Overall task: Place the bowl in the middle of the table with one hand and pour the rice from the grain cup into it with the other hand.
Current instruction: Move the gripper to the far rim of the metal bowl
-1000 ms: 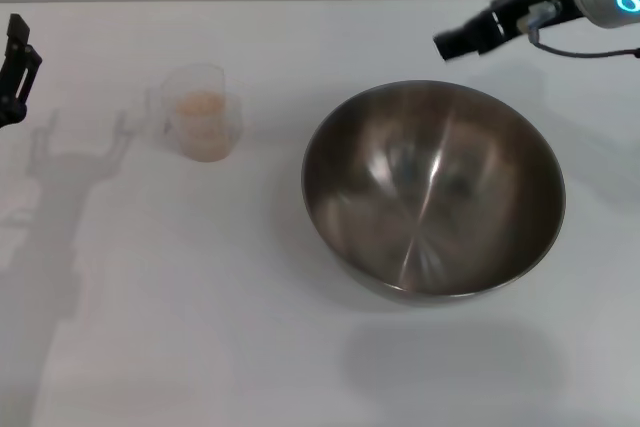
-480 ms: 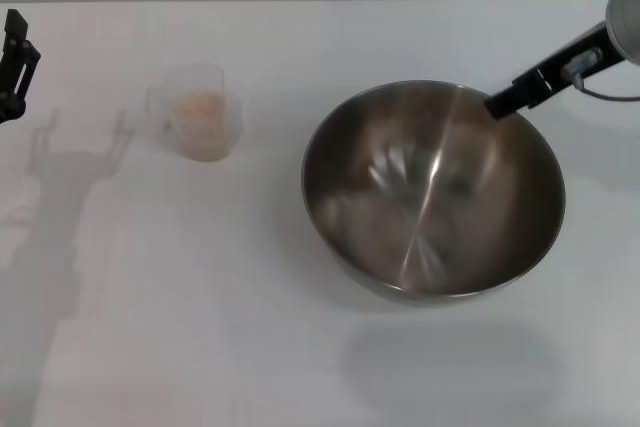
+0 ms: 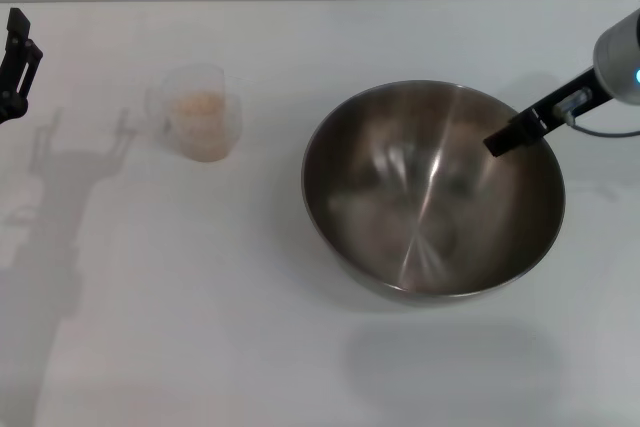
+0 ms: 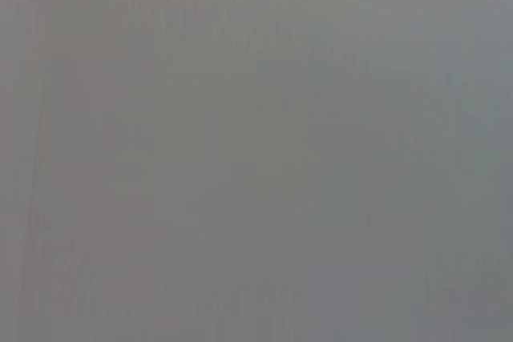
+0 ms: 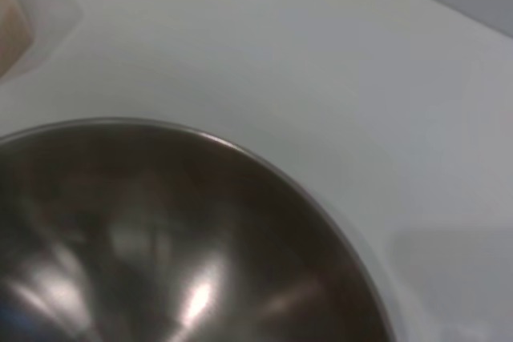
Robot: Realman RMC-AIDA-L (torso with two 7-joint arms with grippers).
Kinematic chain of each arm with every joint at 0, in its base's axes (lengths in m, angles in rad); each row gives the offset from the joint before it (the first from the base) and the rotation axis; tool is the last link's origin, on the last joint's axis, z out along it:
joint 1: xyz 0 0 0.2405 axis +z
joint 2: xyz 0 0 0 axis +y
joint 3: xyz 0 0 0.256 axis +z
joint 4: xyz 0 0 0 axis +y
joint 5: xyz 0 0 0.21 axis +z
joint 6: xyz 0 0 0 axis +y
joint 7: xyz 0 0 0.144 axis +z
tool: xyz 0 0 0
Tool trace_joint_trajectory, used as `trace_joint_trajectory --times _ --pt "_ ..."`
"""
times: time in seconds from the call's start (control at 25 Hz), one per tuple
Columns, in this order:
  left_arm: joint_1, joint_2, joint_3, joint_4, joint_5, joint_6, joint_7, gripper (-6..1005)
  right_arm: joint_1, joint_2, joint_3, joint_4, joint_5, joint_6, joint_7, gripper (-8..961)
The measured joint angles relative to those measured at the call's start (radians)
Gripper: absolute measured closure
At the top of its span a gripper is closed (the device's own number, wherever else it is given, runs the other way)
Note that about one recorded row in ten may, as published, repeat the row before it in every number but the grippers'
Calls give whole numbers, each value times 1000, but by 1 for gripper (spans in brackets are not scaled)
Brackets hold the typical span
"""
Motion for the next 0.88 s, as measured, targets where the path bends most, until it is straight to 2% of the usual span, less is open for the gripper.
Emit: trace_joint_trajectory --times 0.24,0.44,0.64,0.88 --pt "-1 0 0 1 -1 0 0 169 4 2 -1 -66 28 -40 -10 198" --pt "-4 0 0 1 -2 0 3 169 5 3 -3 -85 38 -55 -22 320" --pt "-9 1 0 0 -3 0 4 169 7 3 -3 -104 39 -61 -36 537" --pt "-11 2 0 2 -3 0 4 169 -4 3 -3 -94 51 -71 -52 692"
